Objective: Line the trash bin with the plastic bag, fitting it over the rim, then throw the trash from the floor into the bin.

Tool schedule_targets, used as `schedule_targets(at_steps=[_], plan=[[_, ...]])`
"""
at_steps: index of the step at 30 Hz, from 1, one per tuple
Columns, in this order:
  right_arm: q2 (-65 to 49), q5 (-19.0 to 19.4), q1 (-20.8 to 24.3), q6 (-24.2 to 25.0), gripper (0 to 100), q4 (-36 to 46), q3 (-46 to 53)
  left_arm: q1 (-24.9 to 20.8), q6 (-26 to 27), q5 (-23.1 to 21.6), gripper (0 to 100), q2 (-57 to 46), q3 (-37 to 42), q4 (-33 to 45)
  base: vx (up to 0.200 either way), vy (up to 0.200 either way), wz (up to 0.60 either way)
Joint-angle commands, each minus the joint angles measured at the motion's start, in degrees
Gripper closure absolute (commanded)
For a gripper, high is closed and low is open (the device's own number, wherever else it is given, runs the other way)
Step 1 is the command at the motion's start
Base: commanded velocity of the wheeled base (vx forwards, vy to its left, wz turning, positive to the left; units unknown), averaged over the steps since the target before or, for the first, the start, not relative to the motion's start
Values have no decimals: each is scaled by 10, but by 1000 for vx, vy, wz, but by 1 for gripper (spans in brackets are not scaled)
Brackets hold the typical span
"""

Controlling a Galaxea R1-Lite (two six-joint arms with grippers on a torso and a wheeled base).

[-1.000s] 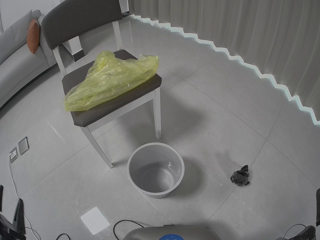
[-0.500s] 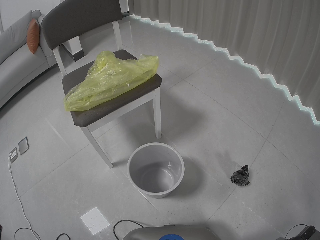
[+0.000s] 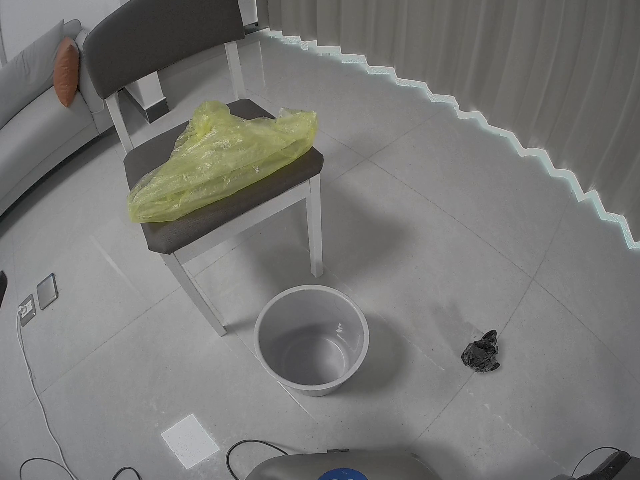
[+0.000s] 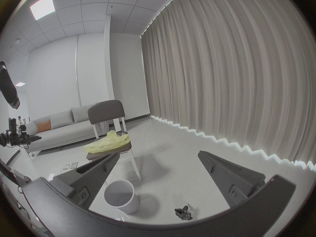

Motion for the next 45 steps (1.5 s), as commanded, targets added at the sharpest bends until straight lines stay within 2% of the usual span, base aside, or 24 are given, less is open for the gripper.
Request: schedule_targets(at_steps=[1,5,7,11,15,25,32,45], plan=[[18,-1,0,0,0,1,7,-1,9,35,0,166,-53,-33,0,0,0],[19,0,1,0,0,2,4,-2,30,44,0,220,-78,-40,0,0,0],[24,0,1,0,0,3,4,-7,48,61,0,284,-103,-41,0,0,0],[27,0,1,0,0,3,7,-17,49,77,0,342,-126,-45,0,0,0],[32,-2,0,0,0,5,7,-31,44,102,0,434,-152,-89,0,0,0],[42,-3,0,0,0,4,10,-41,49,134,0,577,-184,-176,0,0,0],[41,-4,0,0,0,5,11,-46,50,150,0,634,-229,-181,0,0,0],[46,-3,0,-1,0,4,15,-46,52,150,0,690,-273,-181,0,0,0]])
